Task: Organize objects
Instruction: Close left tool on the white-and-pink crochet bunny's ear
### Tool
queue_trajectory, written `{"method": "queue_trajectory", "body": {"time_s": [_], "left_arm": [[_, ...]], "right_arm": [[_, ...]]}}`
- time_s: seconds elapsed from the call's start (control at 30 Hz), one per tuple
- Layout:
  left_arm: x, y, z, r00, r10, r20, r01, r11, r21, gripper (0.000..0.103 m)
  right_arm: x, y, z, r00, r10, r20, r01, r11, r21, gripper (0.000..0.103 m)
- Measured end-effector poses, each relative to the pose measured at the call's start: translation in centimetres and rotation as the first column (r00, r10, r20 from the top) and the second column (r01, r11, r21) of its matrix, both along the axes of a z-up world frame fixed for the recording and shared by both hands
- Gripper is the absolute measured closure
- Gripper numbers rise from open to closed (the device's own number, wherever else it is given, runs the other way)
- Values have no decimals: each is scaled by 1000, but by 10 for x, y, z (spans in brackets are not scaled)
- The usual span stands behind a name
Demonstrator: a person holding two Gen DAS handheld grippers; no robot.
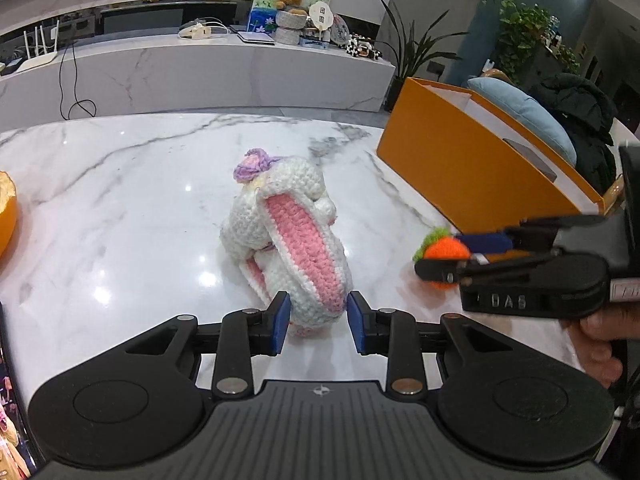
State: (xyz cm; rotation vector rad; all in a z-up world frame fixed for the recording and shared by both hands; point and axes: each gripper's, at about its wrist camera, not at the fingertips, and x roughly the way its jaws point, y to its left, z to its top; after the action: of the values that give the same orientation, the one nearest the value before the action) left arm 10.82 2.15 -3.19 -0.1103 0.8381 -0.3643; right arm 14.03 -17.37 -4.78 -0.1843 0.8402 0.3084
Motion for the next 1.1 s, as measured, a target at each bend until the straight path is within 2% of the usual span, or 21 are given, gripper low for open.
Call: {"method": "queue_trajectory", "body": {"time_s": [0.1, 0.23, 0.37, 0.4, 0.43, 0.5, 0.53, 0.6, 0.7, 1.1], "left_arm": [[0, -5, 3, 1000, -19, -7, 19, 1000, -10, 72], [1, -13, 3, 999, -35, -5, 35, 999, -5, 72], [1, -17, 2, 999, -32, 15, 32, 999, 41, 71], [1, -18, 2, 999, -27, 24, 26, 998, 60, 61], [1, -20, 2, 999, -16, 32, 13, 997, 79, 43], [2, -19, 3, 998, 31, 48, -35, 995, 89, 19], [2, -17, 4, 997, 51, 57, -55, 995, 77, 16], [4, -14, 7, 996, 67, 63, -69, 997, 34, 16], [7, -16, 8, 993, 72, 91, -73, 997, 8, 16], [27, -31, -9, 998, 50, 44, -53, 996, 70, 20]], "right_arm": [[-1, -3, -4, 1000, 7, -22, -7, 1000, 2, 52], [3, -4, 1, 1000, 9, 4, -9, 1000, 18, 52], [6, -6, 1, 1000, 8, 6, -9, 1000, 29, 52], [6, -7, 0, 1000, 9, 4, -9, 1000, 29, 52], [7, -7, -1, 1000, 9, 3, -9, 1000, 27, 52], [9, -8, -2, 1000, 6, 0, -6, 1000, 28, 52], [9, -8, -3, 1000, 6, -2, -6, 1000, 29, 52], [10, -8, -3, 1000, 7, -5, -7, 999, 33, 52], [11, -8, -3, 1000, 6, -8, -6, 999, 42, 52], [14, -9, -7, 1000, 7, -15, -6, 998, 56, 52]]}}
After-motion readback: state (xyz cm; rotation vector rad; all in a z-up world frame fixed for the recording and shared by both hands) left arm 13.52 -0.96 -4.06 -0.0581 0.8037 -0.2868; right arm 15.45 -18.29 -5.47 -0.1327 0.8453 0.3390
